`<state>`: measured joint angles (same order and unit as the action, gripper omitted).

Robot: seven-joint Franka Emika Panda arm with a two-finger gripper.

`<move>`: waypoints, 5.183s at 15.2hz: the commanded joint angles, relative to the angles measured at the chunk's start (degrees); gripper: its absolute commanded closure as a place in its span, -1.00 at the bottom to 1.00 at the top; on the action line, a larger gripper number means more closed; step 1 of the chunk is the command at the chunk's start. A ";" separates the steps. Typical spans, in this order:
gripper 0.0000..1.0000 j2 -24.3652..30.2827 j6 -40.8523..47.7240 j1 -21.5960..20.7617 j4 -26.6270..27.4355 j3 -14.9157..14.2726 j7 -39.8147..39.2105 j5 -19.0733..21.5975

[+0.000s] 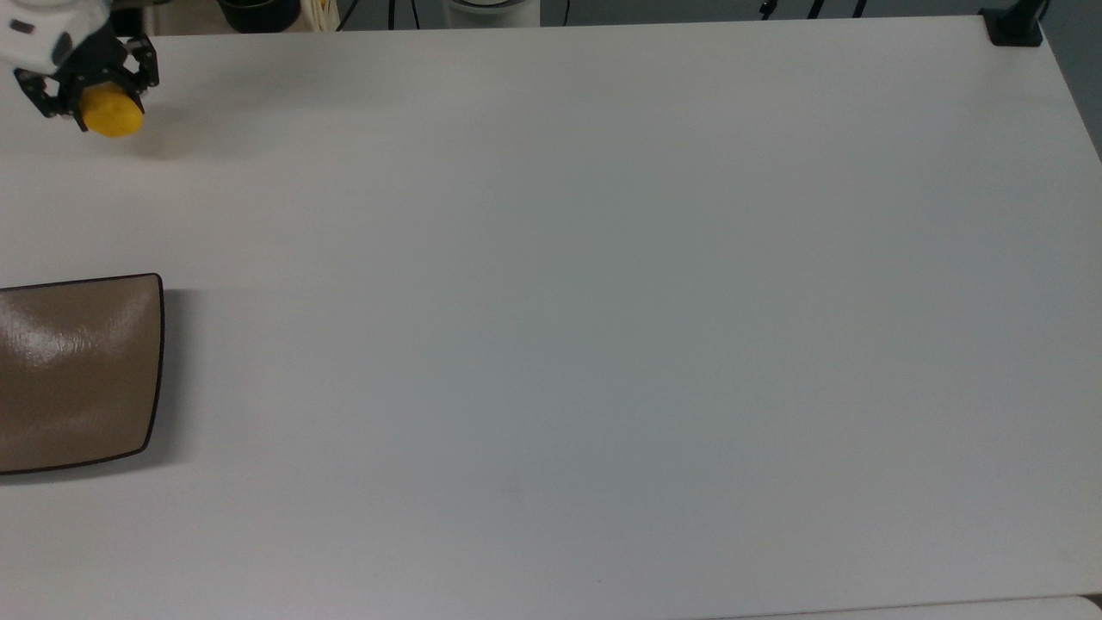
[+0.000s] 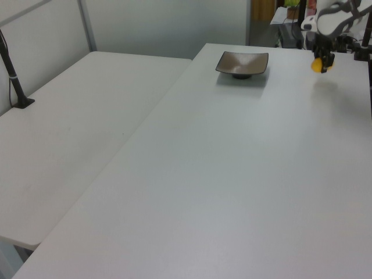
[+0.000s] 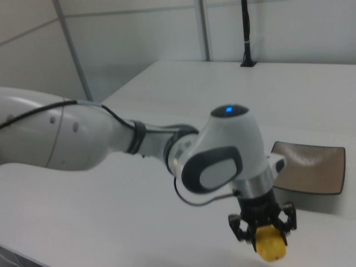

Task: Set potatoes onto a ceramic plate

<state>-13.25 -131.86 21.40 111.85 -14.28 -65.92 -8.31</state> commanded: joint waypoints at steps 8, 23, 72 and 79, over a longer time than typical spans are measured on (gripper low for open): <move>1.00 -1.16 19.36 -2.85 -21.14 0.30 23.55 14.11; 1.00 -22.68 -17.09 -3.73 -32.57 2.58 29.27 27.03; -1.00 20.02 34.68 -22.80 -14.30 12.96 69.44 9.71; -1.00 16.86 28.77 -23.51 -13.67 13.04 65.75 9.27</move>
